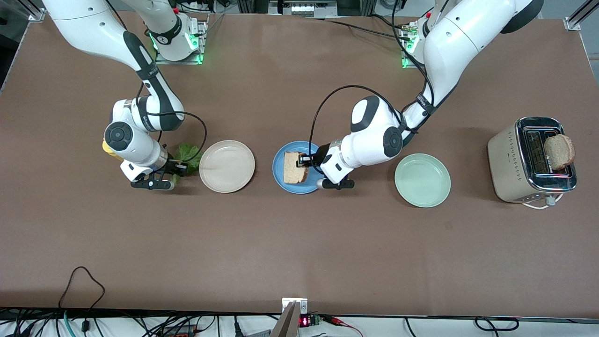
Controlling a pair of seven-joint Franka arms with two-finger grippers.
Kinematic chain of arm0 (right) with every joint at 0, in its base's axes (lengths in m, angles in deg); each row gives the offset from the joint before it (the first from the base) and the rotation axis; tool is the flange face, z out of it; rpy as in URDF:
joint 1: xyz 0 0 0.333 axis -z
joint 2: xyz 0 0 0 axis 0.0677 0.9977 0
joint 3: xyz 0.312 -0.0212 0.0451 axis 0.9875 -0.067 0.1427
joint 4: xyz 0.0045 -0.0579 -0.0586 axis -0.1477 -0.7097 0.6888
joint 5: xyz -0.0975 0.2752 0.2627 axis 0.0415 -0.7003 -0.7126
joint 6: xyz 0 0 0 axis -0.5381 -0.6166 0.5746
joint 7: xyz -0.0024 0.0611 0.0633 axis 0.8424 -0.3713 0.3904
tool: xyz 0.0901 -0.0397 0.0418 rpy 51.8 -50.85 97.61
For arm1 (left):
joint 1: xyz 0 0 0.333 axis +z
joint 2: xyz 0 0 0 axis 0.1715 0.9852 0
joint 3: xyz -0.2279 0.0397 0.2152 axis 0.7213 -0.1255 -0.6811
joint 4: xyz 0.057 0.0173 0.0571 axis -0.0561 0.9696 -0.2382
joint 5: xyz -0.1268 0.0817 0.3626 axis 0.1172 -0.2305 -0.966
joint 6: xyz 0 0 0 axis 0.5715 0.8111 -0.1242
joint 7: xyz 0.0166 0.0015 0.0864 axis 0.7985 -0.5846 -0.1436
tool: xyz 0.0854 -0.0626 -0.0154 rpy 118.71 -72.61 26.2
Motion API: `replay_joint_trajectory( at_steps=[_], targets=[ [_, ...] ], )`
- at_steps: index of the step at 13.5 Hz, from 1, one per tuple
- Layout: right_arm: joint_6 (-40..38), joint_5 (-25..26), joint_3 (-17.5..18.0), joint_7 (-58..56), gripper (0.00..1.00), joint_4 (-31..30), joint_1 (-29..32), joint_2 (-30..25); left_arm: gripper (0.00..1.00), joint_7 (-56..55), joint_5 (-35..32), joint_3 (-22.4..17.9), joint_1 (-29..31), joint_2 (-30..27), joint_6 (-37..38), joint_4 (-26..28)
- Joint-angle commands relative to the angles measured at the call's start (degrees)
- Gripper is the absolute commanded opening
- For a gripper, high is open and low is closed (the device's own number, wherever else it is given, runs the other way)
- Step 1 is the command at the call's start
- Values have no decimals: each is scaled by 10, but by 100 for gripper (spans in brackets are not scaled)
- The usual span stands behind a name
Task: Make sandwich in blue plate with both arms
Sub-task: 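Lay the bread on the blue plate while the right gripper lifts the lettuce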
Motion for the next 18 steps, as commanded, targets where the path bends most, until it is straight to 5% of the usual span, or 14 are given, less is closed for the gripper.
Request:
replay_joint_trajectory(
  at_steps=[1, 6, 7, 10, 15, 18],
  targets=[
    [-77, 4, 0, 5, 0, 19, -2, -46, 0, 7, 14, 1, 0, -7, -5, 19],
    [-225, -6, 5, 14, 0, 35, -7, -133, 9, 18, 14, 0, 4, 19, -18, 26],
    [-241, -25, 5, 35, 0, 40, -18, -139, 24, 18, 14, 0, 7, 25, -18, 26],
    [-245, -90, 5, 140, 0, 65, -64, -127, 100, 19, 14, -5, 14, 24, -16, 27],
    [-229, -219, 4, 379, 0, 170, -151, -38, 100, 14, 13, -6, 43, -56, 33, 34],
    [-199, -244, 4, 517, 0, 245, -206, 38, 100, 16, 4, -8, 99, -139, 107, 47]
  ],
)
